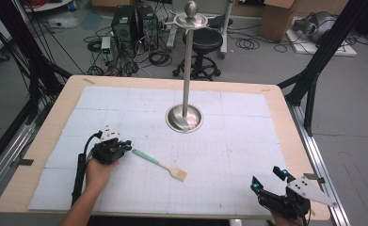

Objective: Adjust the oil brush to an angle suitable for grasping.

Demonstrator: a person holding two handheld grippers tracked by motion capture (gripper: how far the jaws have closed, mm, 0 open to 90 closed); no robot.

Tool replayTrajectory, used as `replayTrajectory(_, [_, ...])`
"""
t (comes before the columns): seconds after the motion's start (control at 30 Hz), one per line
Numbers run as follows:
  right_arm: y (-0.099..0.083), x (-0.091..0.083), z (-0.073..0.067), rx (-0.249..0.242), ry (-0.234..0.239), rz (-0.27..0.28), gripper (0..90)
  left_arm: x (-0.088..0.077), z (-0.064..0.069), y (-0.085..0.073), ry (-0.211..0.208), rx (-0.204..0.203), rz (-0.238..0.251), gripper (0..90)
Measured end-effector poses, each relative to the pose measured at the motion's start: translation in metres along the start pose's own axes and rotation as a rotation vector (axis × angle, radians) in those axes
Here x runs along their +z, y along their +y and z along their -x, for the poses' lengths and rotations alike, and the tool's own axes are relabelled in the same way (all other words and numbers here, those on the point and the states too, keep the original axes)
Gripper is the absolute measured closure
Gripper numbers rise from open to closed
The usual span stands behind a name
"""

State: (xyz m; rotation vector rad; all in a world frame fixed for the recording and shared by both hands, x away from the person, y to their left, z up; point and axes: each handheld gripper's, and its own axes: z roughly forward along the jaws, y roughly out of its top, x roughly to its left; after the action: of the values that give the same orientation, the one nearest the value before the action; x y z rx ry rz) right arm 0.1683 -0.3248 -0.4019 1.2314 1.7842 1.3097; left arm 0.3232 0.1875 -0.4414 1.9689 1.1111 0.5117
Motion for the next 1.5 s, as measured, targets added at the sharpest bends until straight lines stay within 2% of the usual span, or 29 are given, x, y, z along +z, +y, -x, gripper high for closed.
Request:
replayTrajectory(0.03, [0.0, 0.0, 0.0, -0.004, 0.001, 0.001, 16.6, 0.003, -0.001, -0.001, 0.004, 0.013, -0.012, 89.4])
replayTrajectory(0.1, [0.0, 0.0, 0.0, -0.003, 0.0, 0.0, 16.6, 0.007, -0.004, -0.003, -0.009, 0.009, -0.029, 89.4])
replayTrajectory(0.17, [0.0, 0.0, 0.0, -0.001, -0.002, 0.0, 16.6, 0.007, -0.003, -0.003, -0.016, 0.014, -0.025, 89.4])
replayTrajectory(0.2, [0.0, -0.001, 0.0, 0.003, -0.003, 0.001, 16.6, 0.008, 0.0, -0.003, -0.038, 0.027, -0.023, 89.4])
replayTrajectory(0.27, [0.0, 0.0, 0.001, 0.007, -0.002, 0.001, 16.6, 0.008, 0.002, -0.003, -0.052, 0.038, -0.025, 89.4])
replayTrajectory(0.4, [0.0, -0.001, 0.0, -0.001, -0.002, 0.003, 16.6, 0.007, 0.003, -0.003, -0.06, 0.028, -0.03, 89.5])
replayTrajectory(0.63, [0.0, 0.0, 0.0, 0.001, -0.003, 0.0, 16.6, 0.01, 0.008, -0.003, -0.079, 0.028, -0.021, 89.5])
replayTrajectory(0.67, [0.0, 0.0, 0.0, 0.003, -0.003, 0.001, 16.6, 0.01, 0.008, -0.002, -0.08, 0.038, -0.021, 89.5])
replayTrajectory(0.8, [0.0, 0.0, 0.0, -0.001, -0.002, 0.002, 16.6, 0.012, 0.005, -0.002, -0.071, 0.007, -0.009, 89.4])
replayTrajectory(0.93, [0.0, 0.0, 0.0, -0.001, -0.001, 0.001, 16.6, 0.012, 0.008, -0.002, -0.079, 0.037, -0.013, 89.6])
replayTrajectory(1.1, [0.0, 0.0, -0.001, -0.005, 0.0, -0.005, 16.6, 0.013, 0.011, -0.001, -0.109, 0.037, -0.016, 89.5])
replayTrajectory(1.13, [0.0, 0.001, -0.001, -0.007, 0.0, -0.003, 16.6, 0.013, 0.012, -0.001, -0.116, 0.048, -0.02, 89.5])
replayTrajectory(1.33, [0.0, 0.001, -0.001, -0.006, 0.0, -0.002, 16.6, 0.015, 0.025, 0.0, -0.161, 0.046, -0.025, 89.5])
replayTrajectory(1.5, [0.0, 0.001, 0.0, -0.006, 0.0, -0.005, 16.6, 0.019, 0.045, 0.003, -0.202, 0.079, -0.043, 89.5])
